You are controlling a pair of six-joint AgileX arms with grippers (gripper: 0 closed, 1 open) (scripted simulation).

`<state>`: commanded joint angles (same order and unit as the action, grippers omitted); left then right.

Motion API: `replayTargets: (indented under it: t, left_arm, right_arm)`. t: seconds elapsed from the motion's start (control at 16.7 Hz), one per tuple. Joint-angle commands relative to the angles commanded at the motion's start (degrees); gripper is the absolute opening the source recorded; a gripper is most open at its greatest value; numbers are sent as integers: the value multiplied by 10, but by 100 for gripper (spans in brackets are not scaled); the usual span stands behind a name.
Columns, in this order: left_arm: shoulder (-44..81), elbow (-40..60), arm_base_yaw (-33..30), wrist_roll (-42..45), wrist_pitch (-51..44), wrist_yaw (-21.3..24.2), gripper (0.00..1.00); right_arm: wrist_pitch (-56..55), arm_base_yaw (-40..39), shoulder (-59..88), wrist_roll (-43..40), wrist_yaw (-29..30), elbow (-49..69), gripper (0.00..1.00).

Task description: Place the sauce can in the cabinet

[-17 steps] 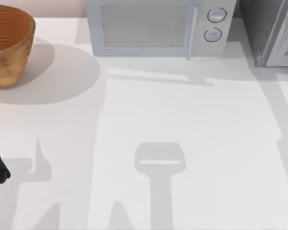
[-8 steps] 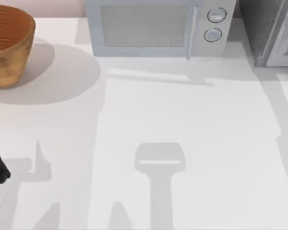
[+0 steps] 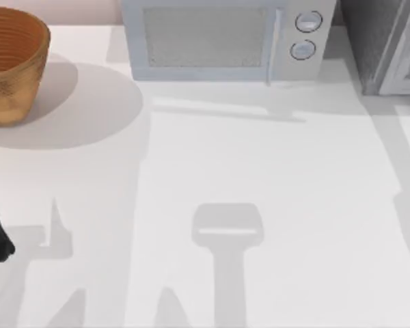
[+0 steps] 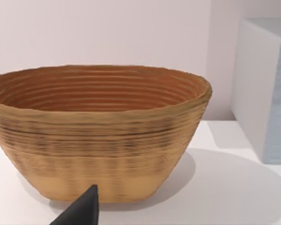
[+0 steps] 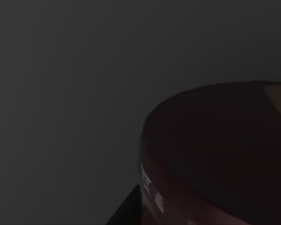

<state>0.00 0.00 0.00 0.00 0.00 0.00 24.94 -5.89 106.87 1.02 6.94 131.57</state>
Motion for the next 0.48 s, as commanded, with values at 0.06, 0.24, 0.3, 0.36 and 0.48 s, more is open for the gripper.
replayTargets:
  t: [0.06, 0.24, 0.3, 0.36, 0.48]
  left_arm:
    - [0, 0, 0, 0, 0, 0, 100]
    - [0, 0, 0, 0, 0, 0, 100]
    - [0, 0, 0, 0, 0, 0, 100]
    - [0, 0, 0, 0, 0, 0, 100]
    - [0, 0, 0, 0, 0, 0, 100]
  right_arm:
    - [0, 0, 0, 0, 0, 0, 90]
    - [0, 0, 0, 0, 0, 0, 100]
    - [0, 0, 0, 0, 0, 0, 100]
    - [0, 0, 0, 0, 0, 0, 100]
    - [0, 0, 0, 0, 0, 0, 100]
